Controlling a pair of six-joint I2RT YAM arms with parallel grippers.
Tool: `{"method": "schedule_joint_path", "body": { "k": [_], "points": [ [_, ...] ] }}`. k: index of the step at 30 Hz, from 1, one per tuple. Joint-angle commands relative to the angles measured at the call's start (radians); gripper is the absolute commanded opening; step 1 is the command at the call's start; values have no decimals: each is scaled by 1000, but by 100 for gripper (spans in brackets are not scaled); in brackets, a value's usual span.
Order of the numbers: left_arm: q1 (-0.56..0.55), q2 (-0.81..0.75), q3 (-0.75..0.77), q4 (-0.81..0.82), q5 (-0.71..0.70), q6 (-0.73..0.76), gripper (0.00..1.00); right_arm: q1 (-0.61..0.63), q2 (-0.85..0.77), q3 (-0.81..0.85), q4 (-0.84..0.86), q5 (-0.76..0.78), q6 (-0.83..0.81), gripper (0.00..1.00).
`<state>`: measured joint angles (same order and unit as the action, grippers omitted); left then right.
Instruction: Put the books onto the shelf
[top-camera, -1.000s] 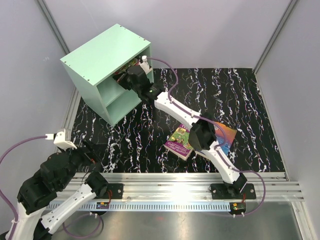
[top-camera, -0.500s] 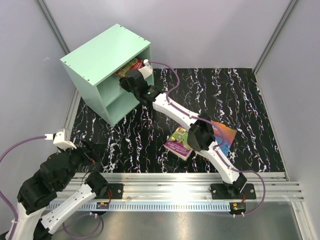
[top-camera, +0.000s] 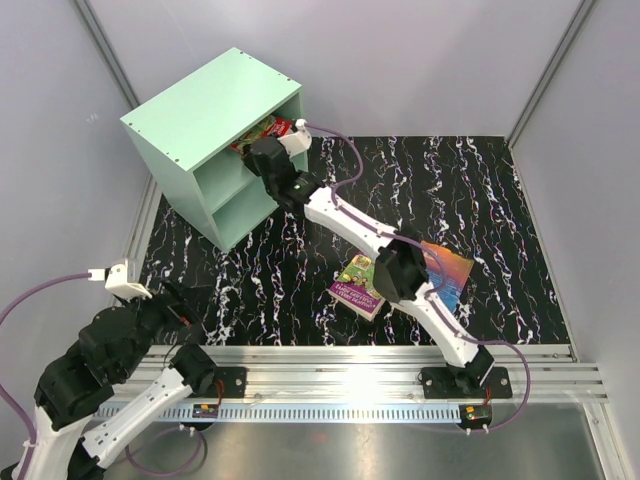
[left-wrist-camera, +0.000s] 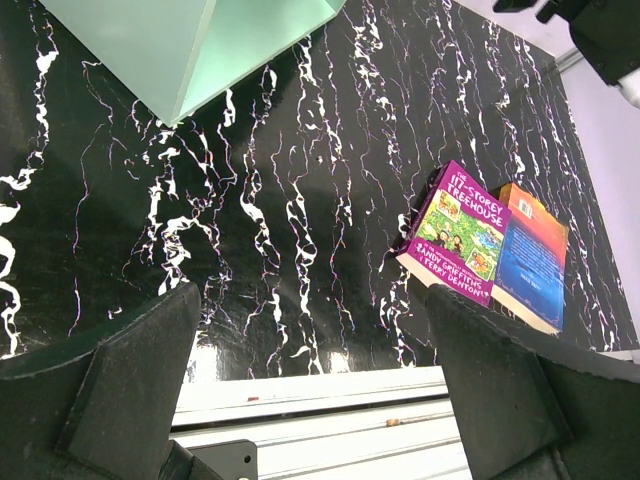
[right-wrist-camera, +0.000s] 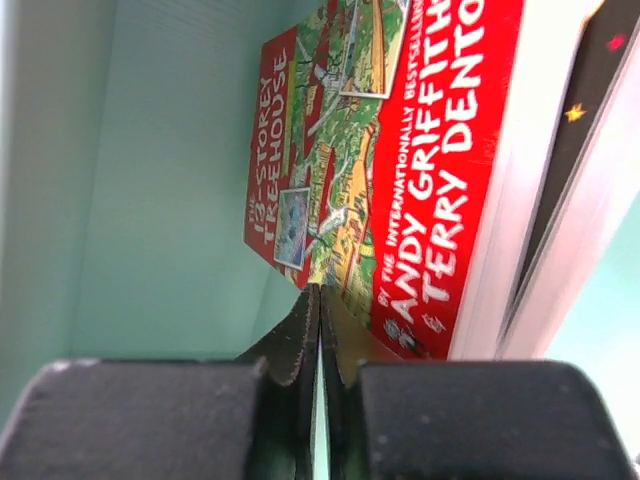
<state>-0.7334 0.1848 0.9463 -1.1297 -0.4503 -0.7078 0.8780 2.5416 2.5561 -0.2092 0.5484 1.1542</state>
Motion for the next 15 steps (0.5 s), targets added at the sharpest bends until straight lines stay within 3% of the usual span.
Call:
{"method": "schedule_joint_path", "body": {
  "k": [1,2,6,7,12,15],
  "points": [
    [-3,-4,-1,42,-22,-1,99,-5,-243,-228,199,-17,-185,12],
    [-3,-4,-1,44,-22,-2,99,-4,-283,-279,281,-39,-215,18],
    [-1,-10,-1,42,-28,-7,99,-1,-453,-484,379,-35,-286,65],
    [-3,-8,-1,39,-30,-5,99,-1,-518,-520,390,-24,-301,83],
    [-1,25,2,77,-1,13,99,-1,-733,-721,328,39,-350,93],
    [-3,138,-3,154,50,10,99,-2,-938,-952,208,143,-381,100]
  ]
}}
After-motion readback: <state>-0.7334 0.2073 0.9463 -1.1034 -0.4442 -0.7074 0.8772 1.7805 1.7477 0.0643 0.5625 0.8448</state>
